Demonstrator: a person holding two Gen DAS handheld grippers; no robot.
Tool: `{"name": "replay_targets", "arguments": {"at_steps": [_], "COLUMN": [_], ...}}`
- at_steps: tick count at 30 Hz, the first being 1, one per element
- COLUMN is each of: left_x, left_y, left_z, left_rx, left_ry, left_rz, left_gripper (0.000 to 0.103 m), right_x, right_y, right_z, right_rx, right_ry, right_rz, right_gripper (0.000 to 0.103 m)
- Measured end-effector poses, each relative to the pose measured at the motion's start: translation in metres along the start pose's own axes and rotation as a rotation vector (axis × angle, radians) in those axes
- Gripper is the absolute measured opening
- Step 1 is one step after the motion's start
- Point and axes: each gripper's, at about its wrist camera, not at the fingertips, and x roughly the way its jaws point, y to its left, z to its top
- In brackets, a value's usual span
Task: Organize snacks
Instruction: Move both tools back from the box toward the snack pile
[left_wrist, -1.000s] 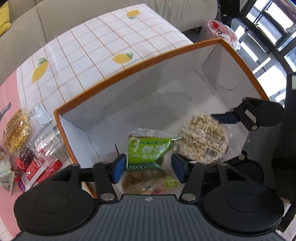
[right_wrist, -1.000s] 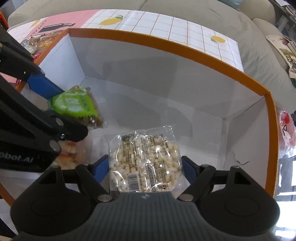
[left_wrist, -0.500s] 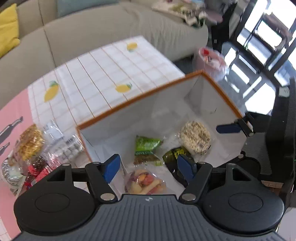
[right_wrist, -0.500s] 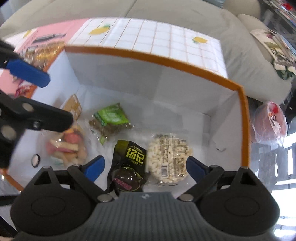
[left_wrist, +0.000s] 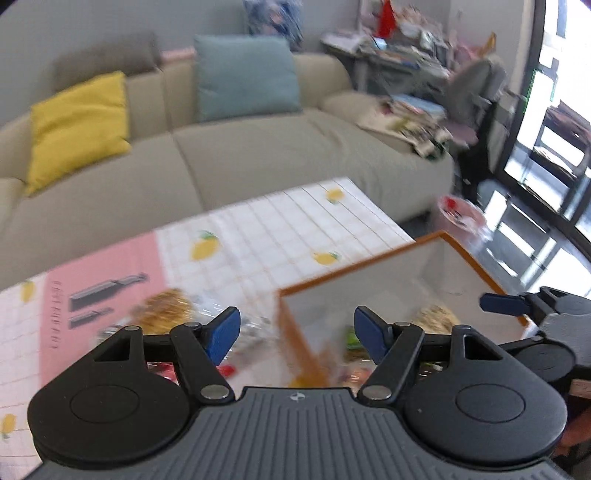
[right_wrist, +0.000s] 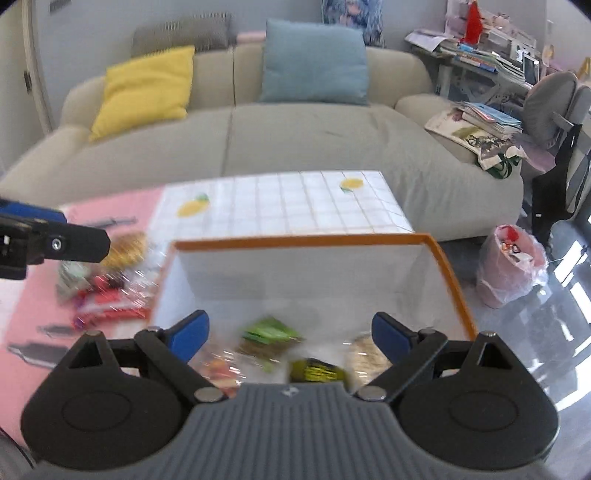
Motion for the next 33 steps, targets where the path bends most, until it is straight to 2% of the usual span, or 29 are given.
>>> {"name": "replay_targets", "arguments": {"at_steps": [7,11,16,18,22,30,33], "left_x": [-0.025,-0.031,-0.027,-0.025,-0.023,-0.002,0.012], "left_y": [0.044,0.081,0.116,0.128,0.152,0.176,0.184], "left_z": [-0.046,-0.068,-0.086,-0.092,-0.108,-0.120,-0.118], "left_rx": [-0.044,-0.122,-0.167,-0.188,-0.235,-0.196,-0.194], "left_ry": [-0.102,-0.143,-0.133,-0.128,-0.121,-0.120,-0.108], "left_rz": [0.143,0.218,0.307,0.304,0.195,0.207,0.184], "left_gripper": [0.079,0.078,0.078,0.078,0.082,0.083,0.083], "right_x": [-0.007,-0.004,0.011,0.019,0.039,0.081,0.096], "right_y": [0.058,0.091,0.132,0.148,0.177,0.212,0.216], "right_z": [-0.008,-0.014,-0.020,-0.021,-0.020,-0.022,-0.022], "right_rx": [0.016,0.013,-0.010,-0.031,-0.089,-0.207,-0.231], "right_ry": [-0.096,-0.128,-0.136,-0.132,-0.096,-0.066,-0.054], "right_rz": [0.036,0.067,0.112,0.132,0.163,0.166,0.159], "right_gripper": [0.093,0.093,0.091,0.090,0.090,0.084,0.082]}}
